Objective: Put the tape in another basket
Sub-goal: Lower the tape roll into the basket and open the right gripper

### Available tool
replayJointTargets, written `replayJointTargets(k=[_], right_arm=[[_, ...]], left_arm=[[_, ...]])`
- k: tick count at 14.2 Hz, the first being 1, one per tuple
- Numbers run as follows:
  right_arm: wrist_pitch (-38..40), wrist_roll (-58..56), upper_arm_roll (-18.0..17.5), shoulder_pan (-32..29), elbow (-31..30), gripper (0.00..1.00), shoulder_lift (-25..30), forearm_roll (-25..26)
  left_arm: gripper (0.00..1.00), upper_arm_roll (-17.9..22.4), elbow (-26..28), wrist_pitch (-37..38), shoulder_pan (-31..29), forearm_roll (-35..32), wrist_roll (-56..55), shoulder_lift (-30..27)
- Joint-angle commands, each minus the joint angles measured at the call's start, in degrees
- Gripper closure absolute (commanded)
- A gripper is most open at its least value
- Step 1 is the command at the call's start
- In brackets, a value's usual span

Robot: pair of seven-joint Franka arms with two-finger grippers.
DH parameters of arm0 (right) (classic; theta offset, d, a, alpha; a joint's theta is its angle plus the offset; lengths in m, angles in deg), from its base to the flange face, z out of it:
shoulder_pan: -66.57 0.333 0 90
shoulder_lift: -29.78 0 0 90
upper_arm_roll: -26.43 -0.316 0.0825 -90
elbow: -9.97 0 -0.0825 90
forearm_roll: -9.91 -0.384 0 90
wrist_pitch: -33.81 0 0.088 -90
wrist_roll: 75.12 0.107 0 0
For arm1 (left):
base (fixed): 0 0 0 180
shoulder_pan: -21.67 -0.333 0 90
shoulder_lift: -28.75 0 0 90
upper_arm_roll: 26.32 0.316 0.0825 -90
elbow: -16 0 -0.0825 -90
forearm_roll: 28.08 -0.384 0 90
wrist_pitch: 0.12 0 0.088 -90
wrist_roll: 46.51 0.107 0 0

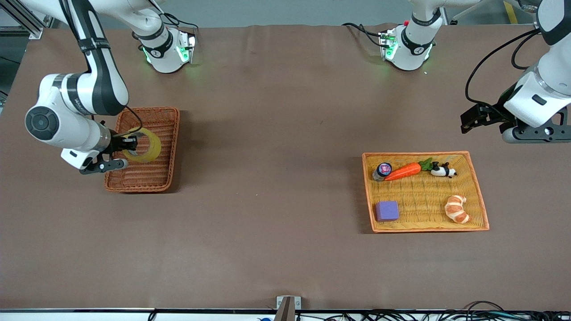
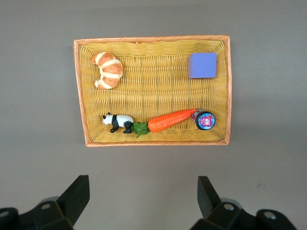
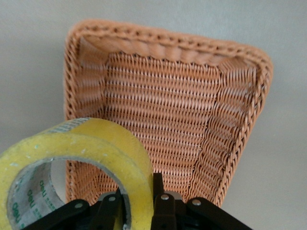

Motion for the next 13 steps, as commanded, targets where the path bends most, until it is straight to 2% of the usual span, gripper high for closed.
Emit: replayJointTargets(k=[1,2,5,9,11,12,13], right_arm=[[-7.5,-0.7,-0.8,-1.8,-6.2,1.00,1.2,0.9],[-10.0,-0.7,-0.8,-2.0,-8.8,0.99,1.2,0.9],[-10.4,-3.1,-0.7,-3.6,-10.2,0.98,1.1,0.9],[-15.6,-3.9,-0.2,-5.0,-13.2,0.95,-2.2,0.9],[-17.4,-3.8,-0.2,-5.0,-13.2,0.89,-3.9,0.9],[-17.6,-3.7,-0.3,-5.0,-13.1,0.70,-4.2,0.9],[-17.6,-3.5,-0.3,-5.0,-13.0,0.31,-4.2,0.8]], left_arm=[[0.01,-0.2,-0.2,-0.5,-0.1,-1.2,-0.3,0.2],[0.01,-0.2,-0.2,-0.5,0.0,-1.2,-0.3,0.2],[0.01,-0.2,-0.2,-0.5,0.0,-1.2,-0.3,0.3],[0.01,-0.2,-0.2,-0.5,-0.1,-1.2,-0.3,0.3],[0.01,-0.2,-0.2,-0.5,-0.1,-1.2,-0.3,0.3],[0.01,-0.2,-0.2,-0.5,-0.1,-1.2,-0.3,0.3],[0.01,-0.1,-0.2,-0.5,-0.1,-1.2,-0.3,0.3]])
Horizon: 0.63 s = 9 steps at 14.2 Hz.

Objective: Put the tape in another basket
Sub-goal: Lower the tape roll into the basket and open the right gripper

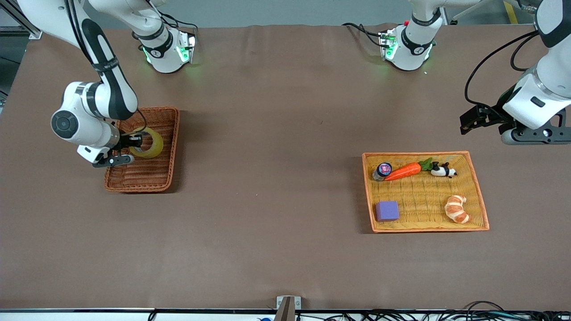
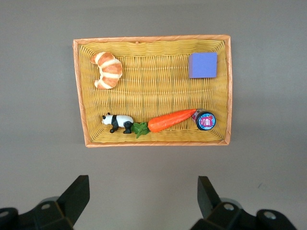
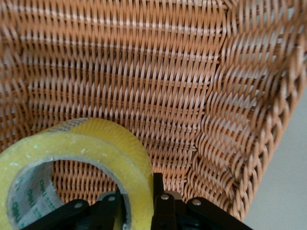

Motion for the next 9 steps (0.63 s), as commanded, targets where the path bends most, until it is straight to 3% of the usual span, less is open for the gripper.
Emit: replayJointTargets(k=[1,6,9], right_arm=[[-0.1,-0.2,-0.4,-0.5,0.3,0.00,1.0,0.8],[0.2,0.5,-0.7,-0.5,9.4,0.00,4.2,0.6],[-0.3,0.5,-1.1,-1.7,11.8,0.00,8.2,0.6]], left_arm=[[0.01,-0.2,-0.2,-0.4,0.0,-1.2,-0.3,0.0],[0.01,-0.2,-0.5,-0.4,-0.1,-1.2,-0.3,0.4],[0.01,-0.2,-0.6,-0.4,-0.1,-1.1,-0.3,0.4]])
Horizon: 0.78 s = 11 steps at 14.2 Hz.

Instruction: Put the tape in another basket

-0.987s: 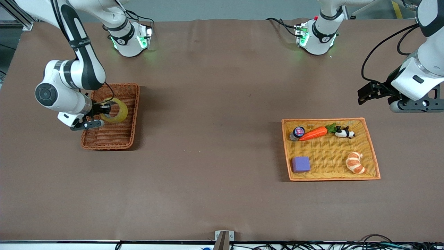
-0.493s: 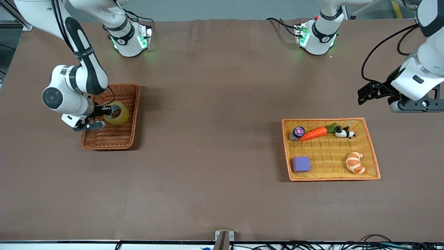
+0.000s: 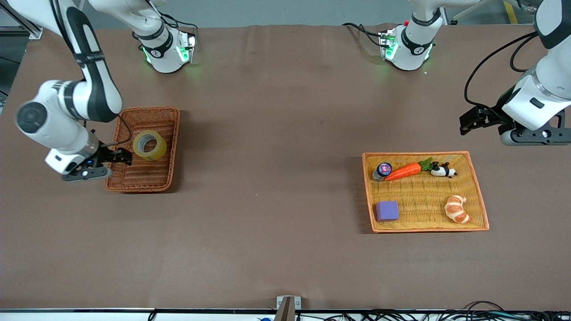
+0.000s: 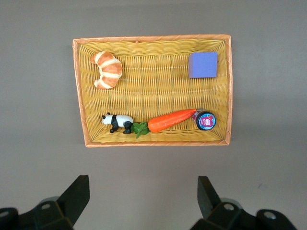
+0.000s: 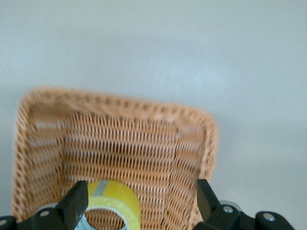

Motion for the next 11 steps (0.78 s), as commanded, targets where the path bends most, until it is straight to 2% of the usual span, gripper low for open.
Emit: replayJointTargets(k=[1,3,5,9,11], right_arm=[[0.6,0.4,-1.3,-1.9,0.6,0.00,6.1,0.6],[1.8,0.7,-4.5,-6.1,0.9,0.00,11.7,0.4],[9.6,1.1,-9.1,-10.6,3.9,0.00,16.2,0.3],[35.5,11.7,-9.4,-8.6,23.2,0.00,15.6,0.3],[39.8,15.2,-9.4,-7.5,28.1,0.00,15.4,0.3]], left_arm=[[0.01,-0.2,-0.6,-0.3,-0.1,-1.1,-0.3,0.2],[0.01,-0.2,-0.7,-0.3,-0.1,-1.1,-0.2,0.2],[0.01,-0.2,-0.7,-0.3,-0.1,-0.6,-0.2,0.1],[0.01,-0.2,0.0,-0.3,-0.2,-0.2,-0.2,-0.5],[0.01,-0.2,-0.1,-0.4,-0.3,-0.2,-0.1,-0.5]])
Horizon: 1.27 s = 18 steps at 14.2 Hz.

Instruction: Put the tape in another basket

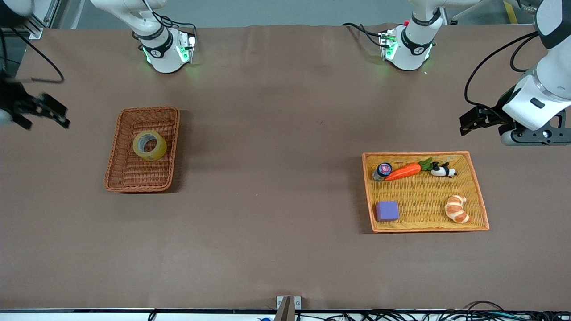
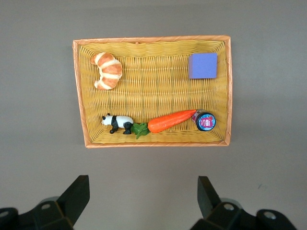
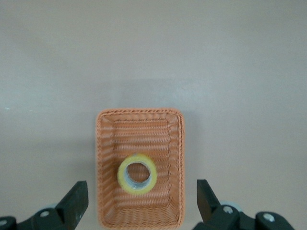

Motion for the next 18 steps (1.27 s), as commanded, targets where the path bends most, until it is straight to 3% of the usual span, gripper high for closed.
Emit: replayJointTargets(k=[1,5,10,18], right_arm=[[4.4,4.8,-0.4,0.8,6.5,0.00,-2.1,0.2],[8.1,3.9,-0.1,0.3,11.6,0.00,-2.3,0.3],[8.1,4.1,-0.3,-0.1,11.7,0.00,-6.0,0.2],[8.7,4.3,-0.4,2.0,12.4,0.00,-6.0,0.8]], left_arm=[[0.01,-0.2,0.0,-0.5,-0.3,-0.3,-0.2,-0.5],[0.01,-0.1,-0.3,-0.2,-0.3,-0.2,-0.6,-0.4],[0.01,0.2,-0.6,0.0,-0.3,-0.2,-0.4,-0.3],[0.01,0.2,-0.7,-0.1,-1.9,-0.2,0.9,-0.2]])
